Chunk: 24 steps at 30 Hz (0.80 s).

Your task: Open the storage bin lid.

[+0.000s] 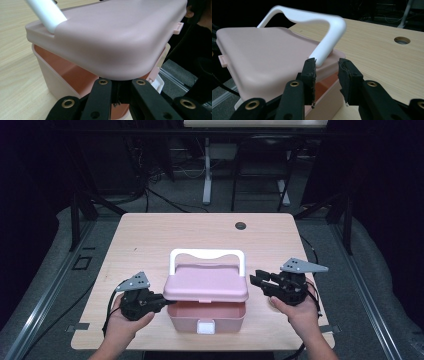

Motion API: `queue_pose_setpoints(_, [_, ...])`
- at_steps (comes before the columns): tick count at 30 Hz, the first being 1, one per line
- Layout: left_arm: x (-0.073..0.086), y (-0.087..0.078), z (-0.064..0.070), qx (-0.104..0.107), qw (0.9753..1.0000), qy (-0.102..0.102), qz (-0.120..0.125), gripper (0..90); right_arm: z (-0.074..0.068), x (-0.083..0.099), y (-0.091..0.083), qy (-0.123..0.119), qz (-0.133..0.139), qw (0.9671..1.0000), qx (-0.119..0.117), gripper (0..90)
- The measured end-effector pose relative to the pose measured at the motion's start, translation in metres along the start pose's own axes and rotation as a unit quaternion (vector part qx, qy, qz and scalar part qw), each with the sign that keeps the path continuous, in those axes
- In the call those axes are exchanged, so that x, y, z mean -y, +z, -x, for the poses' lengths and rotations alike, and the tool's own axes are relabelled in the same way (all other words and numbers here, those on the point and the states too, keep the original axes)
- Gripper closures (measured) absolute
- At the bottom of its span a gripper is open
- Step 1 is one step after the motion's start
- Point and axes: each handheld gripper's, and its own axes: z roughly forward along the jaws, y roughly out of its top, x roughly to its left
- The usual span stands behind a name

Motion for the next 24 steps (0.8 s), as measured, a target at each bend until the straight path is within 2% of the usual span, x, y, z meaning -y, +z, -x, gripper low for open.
queue_pose_setpoints(6, [-0.005,-0.001,0.000,-0.002,1.0000,-0.002,0.001,89.8,-0.001,0.014,-0.003,0.004,0.003,1.0000,0.007,67.8])
queue_pose_setpoints(10, [-0.008,-0.002,0.000,-0.004,1.0000,0.000,0.001,89.8,-0.004,0.022,-0.004,0.002,-0.001,1.0000,0.006,76.1])
queue_pose_setpoints(14, [-0.011,-0.003,-0.001,-0.003,1.0000,-0.003,0.005,89.8,-0.013,0.029,-0.003,-0.019,-0.013,0.9997,0.002,83.0])
queue_pose_setpoints(19, [-0.015,-0.003,-0.002,-0.003,1.0000,-0.004,0.006,89.8,-0.026,0.038,0.001,-0.038,-0.025,0.9988,-0.015,89.5])
queue_pose_setpoints(24, [-0.018,-0.004,-0.003,-0.004,1.0000,-0.004,0.004,89.9,-0.035,0.046,0.008,-0.049,-0.040,0.9976,-0.029,90.0])
